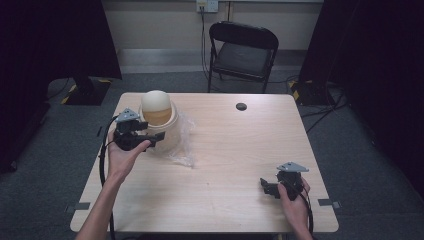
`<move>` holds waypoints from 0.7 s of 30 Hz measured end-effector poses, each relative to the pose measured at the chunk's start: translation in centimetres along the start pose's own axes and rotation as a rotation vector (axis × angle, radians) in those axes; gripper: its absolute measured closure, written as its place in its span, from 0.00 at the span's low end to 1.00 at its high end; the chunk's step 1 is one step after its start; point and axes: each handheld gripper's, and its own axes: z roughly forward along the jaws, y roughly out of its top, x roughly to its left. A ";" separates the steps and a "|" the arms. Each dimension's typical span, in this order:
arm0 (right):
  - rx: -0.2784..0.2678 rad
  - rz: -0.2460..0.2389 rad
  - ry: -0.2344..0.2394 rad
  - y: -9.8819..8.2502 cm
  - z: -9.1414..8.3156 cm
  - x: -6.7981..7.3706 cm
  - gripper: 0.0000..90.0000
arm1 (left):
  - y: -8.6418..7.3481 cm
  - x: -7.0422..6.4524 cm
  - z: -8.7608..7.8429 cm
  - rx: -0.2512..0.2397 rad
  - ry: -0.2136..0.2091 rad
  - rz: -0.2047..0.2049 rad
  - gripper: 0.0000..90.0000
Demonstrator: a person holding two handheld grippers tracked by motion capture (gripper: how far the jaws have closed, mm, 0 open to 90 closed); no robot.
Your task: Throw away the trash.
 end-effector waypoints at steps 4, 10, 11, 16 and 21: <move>0.000 0.000 0.000 0.0 0.0 0.0 0.11 | -0.6 -0.4 -1.1 -0.016 -0.008 0.007 0.20; 0.000 0.000 0.000 0.0 0.0 0.0 0.11 | -1.9 -0.2 -2.4 -0.027 -0.019 0.001 0.19; 0.000 0.000 0.000 0.0 0.0 0.0 0.11 | -2.2 -0.1 -2.4 -0.014 -0.014 0.007 0.18; 0.000 0.000 0.000 0.0 0.0 0.0 0.11 | -3.7 0.1 -2.8 0.023 -0.014 0.009 0.18; 0.000 0.000 0.000 0.0 0.0 0.0 0.11 | -5.5 -0.2 -3.6 0.059 0.009 0.011 0.18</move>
